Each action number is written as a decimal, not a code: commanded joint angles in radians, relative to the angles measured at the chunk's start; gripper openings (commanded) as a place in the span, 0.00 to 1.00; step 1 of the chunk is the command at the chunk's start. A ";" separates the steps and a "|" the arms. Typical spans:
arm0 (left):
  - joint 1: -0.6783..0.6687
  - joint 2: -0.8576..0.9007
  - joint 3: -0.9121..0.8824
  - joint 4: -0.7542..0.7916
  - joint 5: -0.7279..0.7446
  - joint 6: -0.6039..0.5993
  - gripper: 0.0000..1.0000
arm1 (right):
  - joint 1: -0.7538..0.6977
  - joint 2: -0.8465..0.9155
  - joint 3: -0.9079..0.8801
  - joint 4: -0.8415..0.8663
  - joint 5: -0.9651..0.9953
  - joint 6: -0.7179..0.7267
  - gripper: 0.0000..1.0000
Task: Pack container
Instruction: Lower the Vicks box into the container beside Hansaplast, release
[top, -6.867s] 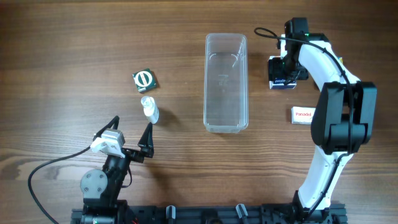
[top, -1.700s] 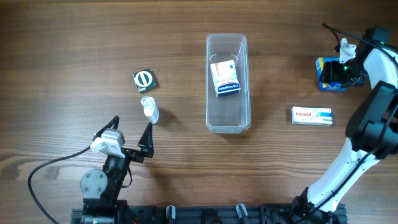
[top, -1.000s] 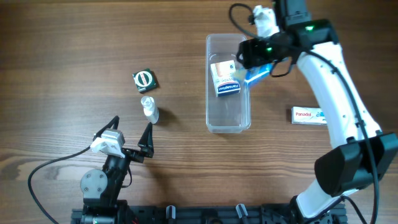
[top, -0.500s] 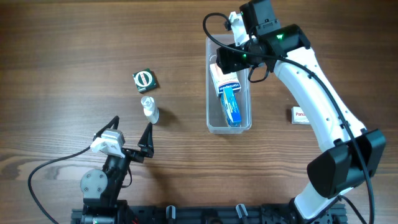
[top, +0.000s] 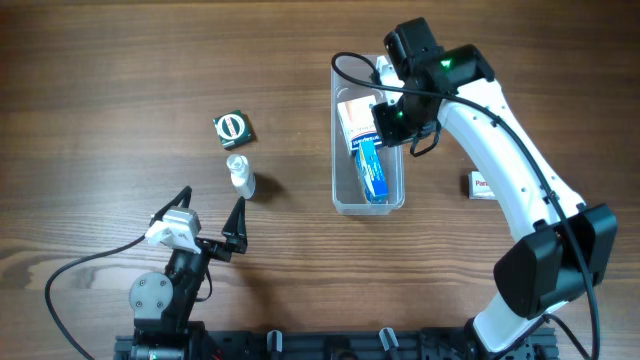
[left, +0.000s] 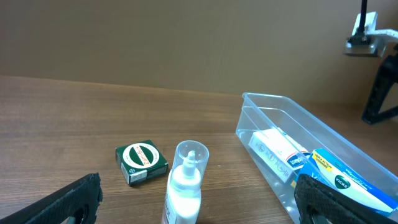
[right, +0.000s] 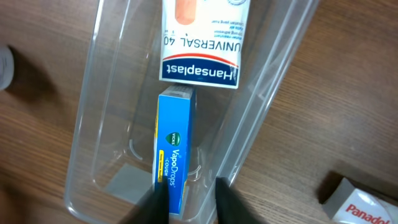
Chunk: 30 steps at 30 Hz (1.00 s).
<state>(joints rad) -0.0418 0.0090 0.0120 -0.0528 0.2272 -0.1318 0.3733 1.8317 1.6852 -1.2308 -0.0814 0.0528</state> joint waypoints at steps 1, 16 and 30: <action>0.008 -0.005 -0.006 -0.002 0.008 0.020 1.00 | 0.010 0.022 -0.026 0.003 -0.032 0.000 0.04; 0.008 -0.004 -0.006 -0.002 0.008 0.020 1.00 | 0.041 0.022 -0.224 0.109 0.045 0.055 0.04; 0.008 -0.004 -0.006 -0.002 0.008 0.020 1.00 | 0.043 0.029 -0.282 0.153 0.047 0.079 0.04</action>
<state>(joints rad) -0.0418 0.0090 0.0120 -0.0528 0.2272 -0.1314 0.4118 1.8362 1.4086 -1.0874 -0.0505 0.1120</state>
